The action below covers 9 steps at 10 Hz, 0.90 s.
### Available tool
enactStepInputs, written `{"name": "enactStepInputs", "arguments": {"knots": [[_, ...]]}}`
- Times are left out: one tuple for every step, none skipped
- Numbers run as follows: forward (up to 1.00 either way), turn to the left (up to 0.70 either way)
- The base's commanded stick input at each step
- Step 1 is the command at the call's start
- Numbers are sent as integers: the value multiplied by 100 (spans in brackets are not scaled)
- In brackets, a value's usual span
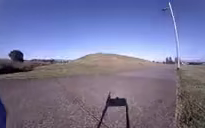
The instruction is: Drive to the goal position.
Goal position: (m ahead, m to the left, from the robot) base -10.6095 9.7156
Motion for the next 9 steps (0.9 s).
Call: {"name": "enactStepInputs", "arguments": {"knots": [[70,-35],[70,-35],[70,-35],[70,-35],[70,-35],[70,-35],[70,-35],[70,-35],[70,-35]]}}
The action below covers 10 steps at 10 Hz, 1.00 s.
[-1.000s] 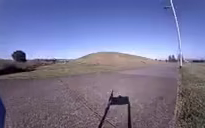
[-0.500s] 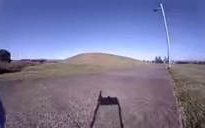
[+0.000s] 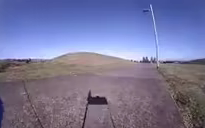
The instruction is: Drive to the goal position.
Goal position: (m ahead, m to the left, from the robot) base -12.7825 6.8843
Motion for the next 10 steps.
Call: {"name": "enactStepInputs", "arguments": {"knots": [[70,-35],[70,-35],[70,-35],[70,-35],[70,-35],[70,-35],[70,-35],[70,0],[70,0],[70,0]]}}
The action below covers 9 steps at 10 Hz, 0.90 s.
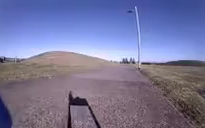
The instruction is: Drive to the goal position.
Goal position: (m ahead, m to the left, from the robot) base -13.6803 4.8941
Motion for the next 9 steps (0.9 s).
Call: {"name": "enactStepInputs", "arguments": {"knots": [[70,0],[70,0],[70,0],[70,0],[70,0],[70,0],[70,0],[70,0],[70,0]]}}
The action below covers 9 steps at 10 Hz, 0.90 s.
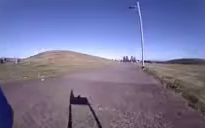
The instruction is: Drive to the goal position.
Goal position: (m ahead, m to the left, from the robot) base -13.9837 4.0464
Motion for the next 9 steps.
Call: {"name": "enactStepInputs", "arguments": {"knots": [[70,0],[70,0],[70,0],[70,0],[70,0],[70,0],[70,0],[70,0],[70,0]]}}
